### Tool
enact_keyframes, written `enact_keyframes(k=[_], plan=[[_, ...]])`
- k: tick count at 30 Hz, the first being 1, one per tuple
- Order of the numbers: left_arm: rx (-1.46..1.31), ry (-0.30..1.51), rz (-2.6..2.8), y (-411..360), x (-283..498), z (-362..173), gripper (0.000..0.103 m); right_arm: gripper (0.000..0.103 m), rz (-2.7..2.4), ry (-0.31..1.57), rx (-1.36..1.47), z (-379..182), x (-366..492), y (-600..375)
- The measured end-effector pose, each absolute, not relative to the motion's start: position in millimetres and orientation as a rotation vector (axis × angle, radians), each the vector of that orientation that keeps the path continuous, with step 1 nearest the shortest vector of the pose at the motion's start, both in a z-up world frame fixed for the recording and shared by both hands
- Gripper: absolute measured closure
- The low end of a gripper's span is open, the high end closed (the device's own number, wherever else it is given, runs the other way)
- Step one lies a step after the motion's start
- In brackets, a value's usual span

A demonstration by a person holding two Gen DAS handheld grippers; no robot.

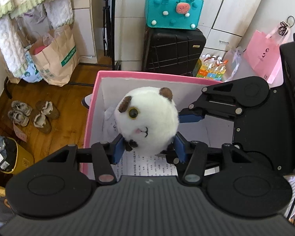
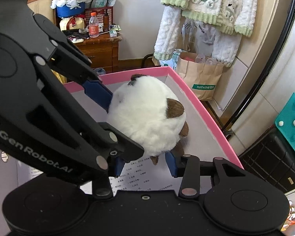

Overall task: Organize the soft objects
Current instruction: 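Open the left tool to drop the panda into the box, then move both tools back toward the remaining soft items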

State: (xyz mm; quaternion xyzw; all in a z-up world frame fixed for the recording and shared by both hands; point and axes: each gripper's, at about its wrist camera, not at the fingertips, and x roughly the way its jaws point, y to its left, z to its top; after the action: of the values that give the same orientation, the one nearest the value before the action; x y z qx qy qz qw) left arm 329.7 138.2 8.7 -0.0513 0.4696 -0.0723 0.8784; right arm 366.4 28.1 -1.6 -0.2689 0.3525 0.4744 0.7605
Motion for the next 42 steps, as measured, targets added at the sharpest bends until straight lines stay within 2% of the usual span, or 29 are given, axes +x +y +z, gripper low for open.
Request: enact_keyframes(k=[3, 6, 8, 9, 10, 15, 20, 26, 28, 32, 34, 42], plan=[[-0.12, 0.986, -0.138, 142.9, 330.1, 10.6, 0.052, 0.057, 1.021, 0.769, -0.598, -3.5, 370.8, 31.2], [-0.11, 0.987, -0.138, 145.8, 328.1, 10.9, 0.053, 0.066, 1.002, 0.796, -0.575, -5.0, 379.4, 32.5], [-0.095, 0.985, -0.136, 145.2, 327.0, 8.9, 0.063, 0.07, 1.001, 0.804, -0.569, -5.6, 382.0, 33.5], [-0.087, 0.995, -0.137, 143.5, 328.6, 6.8, 0.075, 0.072, 1.004, 0.81, -0.569, -6.3, 382.3, 34.2], [-0.089, 1.008, -0.138, 142.8, 329.3, 4.5, 0.079, 0.072, 1.009, 0.813, -0.565, -6.6, 382.2, 34.8], [-0.094, 0.991, -0.155, 138.8, 328.4, 4.9, 0.081, 0.072, 0.987, 0.802, -0.564, -5.0, 378.9, 29.0], [-0.026, 0.969, -0.15, 136.0, 315.7, 17.9, 0.077, 0.069, 0.92, 0.81, -0.535, 7.2, 363.5, 14.5], [0.006, 0.991, -0.123, 138.3, 292.7, 31.3, 0.068, 0.067, 0.878, 0.836, -0.45, 27.5, 336.9, -5.9], [0.009, 0.988, -0.127, 139.4, 282.4, 35.5, 0.062, 0.066, 0.87, 0.837, -0.424, 33.2, 325.7, -11.1], [0.0, 0.982, -0.144, 140.3, 259.2, 45.8, 0.061, 0.065, 0.855, 0.848, -0.388, 42.8, 301.0, -20.9], [0.026, 0.988, -0.138, 138.8, 248.8, 48.7, 0.057, 0.064, 0.845, 0.857, -0.384, 45.6, 288.4, -24.8], [0.076, 0.982, -0.14, 132.6, 207.6, 69.7, 0.052, 0.064, 0.828, 0.818, -0.396, 69.1, 246.3, -39.2]])
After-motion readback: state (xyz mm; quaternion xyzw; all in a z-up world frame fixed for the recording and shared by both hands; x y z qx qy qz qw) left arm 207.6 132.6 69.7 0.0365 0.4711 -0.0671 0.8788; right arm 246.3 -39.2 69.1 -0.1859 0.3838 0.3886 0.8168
